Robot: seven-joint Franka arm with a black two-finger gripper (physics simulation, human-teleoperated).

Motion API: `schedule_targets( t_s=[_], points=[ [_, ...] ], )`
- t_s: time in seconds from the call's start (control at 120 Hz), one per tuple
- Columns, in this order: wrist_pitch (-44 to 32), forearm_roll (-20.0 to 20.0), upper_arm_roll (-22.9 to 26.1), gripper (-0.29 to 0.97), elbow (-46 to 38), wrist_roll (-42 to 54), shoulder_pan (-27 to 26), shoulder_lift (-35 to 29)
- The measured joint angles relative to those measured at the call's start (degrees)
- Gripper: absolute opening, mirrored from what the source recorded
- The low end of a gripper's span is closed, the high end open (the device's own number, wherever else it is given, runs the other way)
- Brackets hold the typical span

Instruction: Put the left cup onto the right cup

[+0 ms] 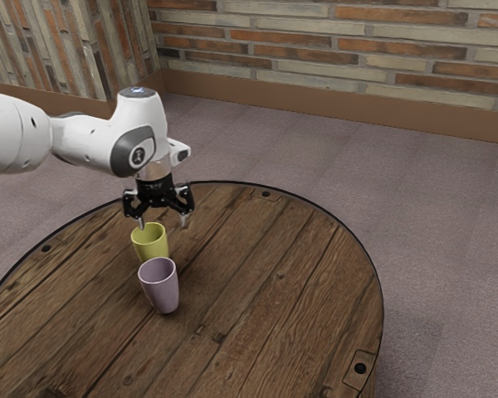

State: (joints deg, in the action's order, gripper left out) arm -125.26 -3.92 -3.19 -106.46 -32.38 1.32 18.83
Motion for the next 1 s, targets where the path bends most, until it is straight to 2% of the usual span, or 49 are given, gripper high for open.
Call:
schedule_targets(
  t_s=[0.35, 0.5, 0.617, 1.0],
  points=[
    [-2.26, 0.06, 0.2, 0.67, 0.04, -0.17, 0.02, 2.83],
    [-3.17, 0.37, 0.12, 0.62, 0.07, -0.2, 0.09, 3.73],
    [-3.7, 0.67, -0.01, 0.52, 0.01, -0.2, 0.1, 4.09],
    [-4.21, 0.87, -0.38, 0.08, -0.04, -0.06, 0.07, 4.16]
  ],
)
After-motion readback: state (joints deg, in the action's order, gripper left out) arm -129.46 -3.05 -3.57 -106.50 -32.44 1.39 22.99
